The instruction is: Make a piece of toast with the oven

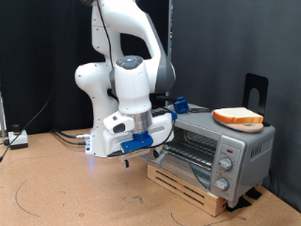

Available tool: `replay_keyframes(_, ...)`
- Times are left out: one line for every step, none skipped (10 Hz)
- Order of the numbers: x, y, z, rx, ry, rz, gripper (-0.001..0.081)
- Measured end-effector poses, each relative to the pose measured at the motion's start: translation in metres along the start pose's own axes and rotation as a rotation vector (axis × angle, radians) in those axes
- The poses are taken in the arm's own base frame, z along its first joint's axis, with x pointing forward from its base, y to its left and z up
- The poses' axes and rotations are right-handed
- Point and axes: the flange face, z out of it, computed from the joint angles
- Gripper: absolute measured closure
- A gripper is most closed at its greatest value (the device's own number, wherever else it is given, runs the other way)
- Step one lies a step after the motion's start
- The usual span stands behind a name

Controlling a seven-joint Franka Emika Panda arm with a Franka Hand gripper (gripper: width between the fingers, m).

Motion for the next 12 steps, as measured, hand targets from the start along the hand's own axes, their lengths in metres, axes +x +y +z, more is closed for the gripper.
replay_keyframes(0.002,0.001,0.001,-0.001,-0.002,-0.002,-0.0004)
replay_keyframes(0.003,0.001,0.002,-0.001,-0.003,-0.004,-0.0004)
replay_keyframes(0.005,0.002,0.004,-0.003,-0.003,-0.004,-0.0004)
replay_keyframes(0.008,0.004,0.007,-0.007,-0.001,-0.001,-0.0004)
replay_keyframes(0.012,0.007,0.01,-0.013,0.0,0.004,-0.0004)
replay_keyframes(0.016,0.011,0.015,-0.023,0.0,0.012,-0.0004)
replay_keyframes(0.021,0.017,0.021,-0.036,0.002,0.019,-0.0004)
replay_keyframes(0.026,0.022,0.029,-0.05,0.004,0.029,-0.0004)
replay_keyframes(0.031,0.028,0.038,-0.063,0.006,0.04,-0.0004)
replay_keyframes(0.035,0.033,0.047,-0.073,0.009,0.05,-0.0004)
replay_keyframes(0.04,0.037,0.057,-0.079,0.009,0.06,-0.0004)
replay_keyframes(0.044,0.039,0.066,-0.078,0.008,0.062,-0.0004)
